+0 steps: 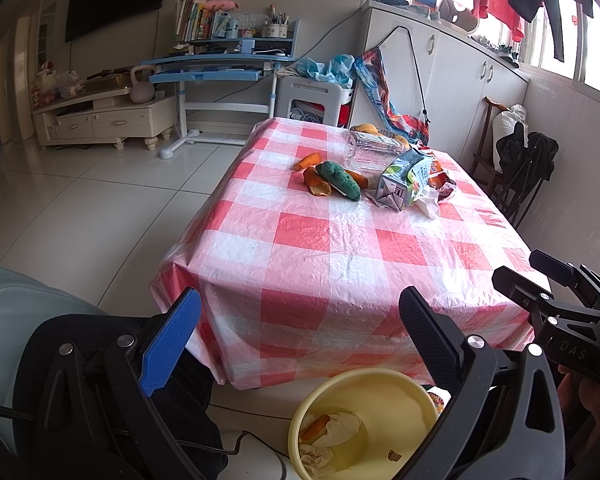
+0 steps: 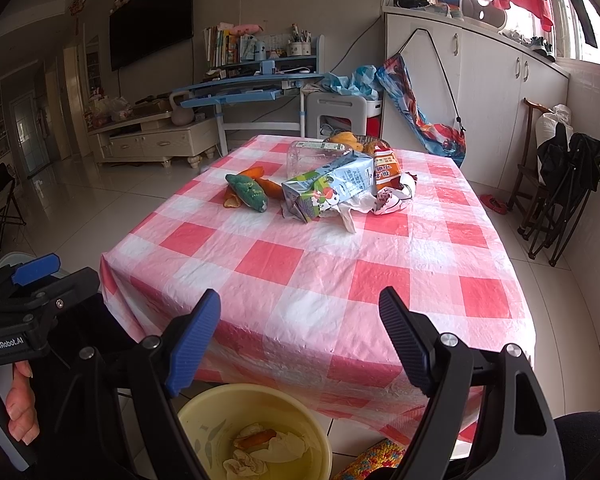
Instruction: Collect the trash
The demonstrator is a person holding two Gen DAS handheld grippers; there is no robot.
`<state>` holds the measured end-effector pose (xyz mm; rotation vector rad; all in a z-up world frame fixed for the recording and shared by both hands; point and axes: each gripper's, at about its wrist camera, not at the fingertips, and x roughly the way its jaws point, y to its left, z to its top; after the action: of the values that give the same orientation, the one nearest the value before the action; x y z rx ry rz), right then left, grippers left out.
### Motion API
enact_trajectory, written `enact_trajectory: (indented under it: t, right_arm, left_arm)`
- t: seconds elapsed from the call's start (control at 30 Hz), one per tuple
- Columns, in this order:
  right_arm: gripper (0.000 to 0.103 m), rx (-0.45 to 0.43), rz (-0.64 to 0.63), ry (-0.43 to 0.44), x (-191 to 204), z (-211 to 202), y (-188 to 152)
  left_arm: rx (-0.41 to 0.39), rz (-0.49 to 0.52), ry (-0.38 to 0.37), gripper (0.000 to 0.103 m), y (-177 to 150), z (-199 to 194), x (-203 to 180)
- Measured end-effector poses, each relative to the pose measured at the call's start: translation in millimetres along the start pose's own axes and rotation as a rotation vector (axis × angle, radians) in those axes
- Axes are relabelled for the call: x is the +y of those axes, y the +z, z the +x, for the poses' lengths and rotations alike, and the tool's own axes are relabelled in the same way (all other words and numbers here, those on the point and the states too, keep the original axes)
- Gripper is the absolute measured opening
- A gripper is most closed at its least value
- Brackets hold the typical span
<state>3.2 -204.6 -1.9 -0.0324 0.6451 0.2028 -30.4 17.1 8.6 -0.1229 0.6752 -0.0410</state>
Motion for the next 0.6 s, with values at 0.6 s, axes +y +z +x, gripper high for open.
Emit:
enact_trajectory:
  t: [0.6]
  right_arm:
    - [0.078,0.005,-0.009,0.005,1.3,1.3,-2.7]
  left_arm:
    - [0.0,0.0,0.0,0.096,0.0,-0.1,-0.1]
